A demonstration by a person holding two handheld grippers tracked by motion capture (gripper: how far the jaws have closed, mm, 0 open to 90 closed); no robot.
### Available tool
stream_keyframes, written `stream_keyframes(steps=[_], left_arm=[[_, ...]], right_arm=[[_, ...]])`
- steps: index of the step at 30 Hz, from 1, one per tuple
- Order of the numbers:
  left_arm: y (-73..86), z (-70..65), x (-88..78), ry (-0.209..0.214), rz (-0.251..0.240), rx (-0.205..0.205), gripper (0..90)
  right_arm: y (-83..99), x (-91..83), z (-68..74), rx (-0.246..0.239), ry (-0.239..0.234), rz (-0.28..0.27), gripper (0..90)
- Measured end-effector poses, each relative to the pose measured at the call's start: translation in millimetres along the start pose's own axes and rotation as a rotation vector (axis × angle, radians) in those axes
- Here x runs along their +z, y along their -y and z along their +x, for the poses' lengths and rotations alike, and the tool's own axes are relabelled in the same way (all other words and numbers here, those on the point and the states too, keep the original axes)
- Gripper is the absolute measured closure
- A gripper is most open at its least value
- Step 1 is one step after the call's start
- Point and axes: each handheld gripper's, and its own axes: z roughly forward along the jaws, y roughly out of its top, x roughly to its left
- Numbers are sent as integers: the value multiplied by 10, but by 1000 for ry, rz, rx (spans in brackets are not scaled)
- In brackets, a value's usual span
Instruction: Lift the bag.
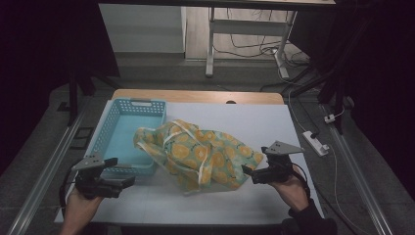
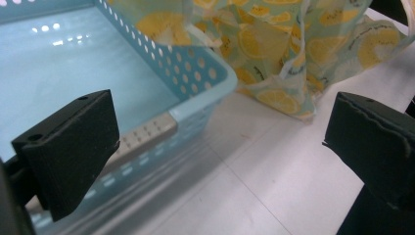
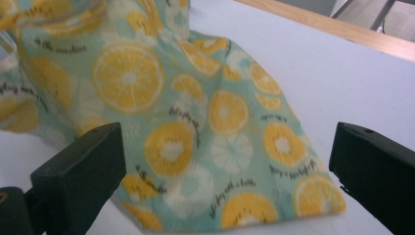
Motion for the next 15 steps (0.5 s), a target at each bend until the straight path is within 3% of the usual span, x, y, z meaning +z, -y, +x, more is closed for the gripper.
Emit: stream_keyframes(steps=[3, 11, 15], left_arm=[[75, -29, -25, -1, -6, -8, 0], [314, -75, -61, -46, 28, -26, 0], [458, -70, -69, -57, 53, -55, 0]], right_arm=[[101, -44, -8, 12, 12, 6, 2], [406, -146, -4, 39, 38, 39, 2], [569, -169, 0, 44, 59, 76, 0]])
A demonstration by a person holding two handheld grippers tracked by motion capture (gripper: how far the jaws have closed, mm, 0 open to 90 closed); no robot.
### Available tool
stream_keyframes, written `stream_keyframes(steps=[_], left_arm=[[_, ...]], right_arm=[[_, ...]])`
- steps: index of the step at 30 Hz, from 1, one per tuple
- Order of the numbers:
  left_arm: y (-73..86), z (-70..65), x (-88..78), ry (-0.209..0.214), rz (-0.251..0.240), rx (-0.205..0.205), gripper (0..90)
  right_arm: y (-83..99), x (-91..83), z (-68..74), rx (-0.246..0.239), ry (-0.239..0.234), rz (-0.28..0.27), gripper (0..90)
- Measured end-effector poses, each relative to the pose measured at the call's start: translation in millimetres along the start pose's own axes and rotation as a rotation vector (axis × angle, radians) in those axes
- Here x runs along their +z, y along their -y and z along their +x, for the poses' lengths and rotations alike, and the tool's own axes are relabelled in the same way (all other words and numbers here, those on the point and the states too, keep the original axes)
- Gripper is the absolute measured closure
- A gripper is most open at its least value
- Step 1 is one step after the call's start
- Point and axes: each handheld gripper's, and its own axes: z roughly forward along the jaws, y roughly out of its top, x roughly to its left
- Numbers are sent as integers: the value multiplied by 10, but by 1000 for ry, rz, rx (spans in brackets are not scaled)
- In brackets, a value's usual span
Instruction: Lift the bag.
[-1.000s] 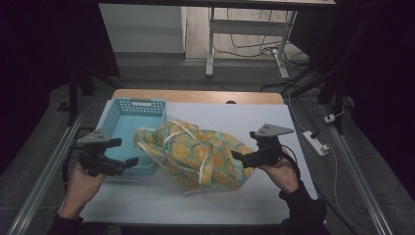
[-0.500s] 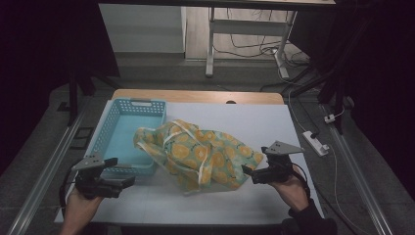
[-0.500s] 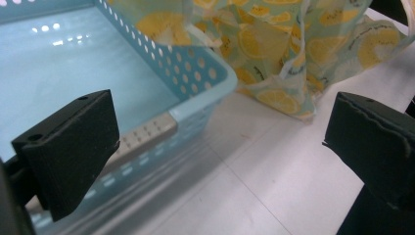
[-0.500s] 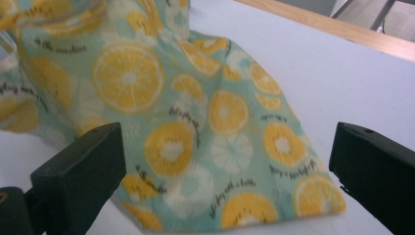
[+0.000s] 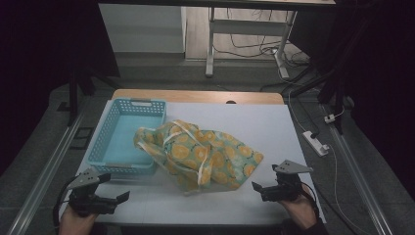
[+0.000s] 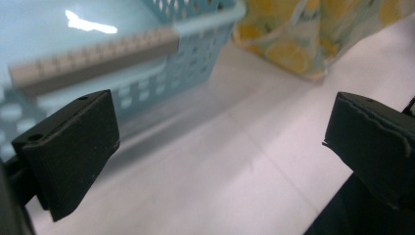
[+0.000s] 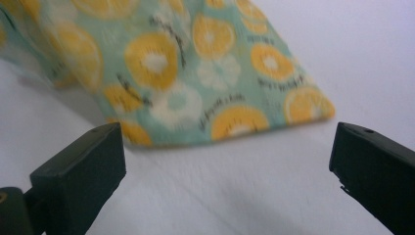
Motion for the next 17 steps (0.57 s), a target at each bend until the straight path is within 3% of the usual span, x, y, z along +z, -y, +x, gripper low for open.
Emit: stream_keyframes(steps=[9, 12, 17], left_arm=[[197, 26, 25, -56, 76, -27, 0], [207, 2, 20, -93, 92, -33, 1], [192, -15, 58, -109, 127, -28, 0]], right_arm=[[255, -19, 11, 11, 33, 82, 0], [269, -63, 2, 33, 31, 69, 0], [278, -61, -17, 52, 22, 82, 0]])
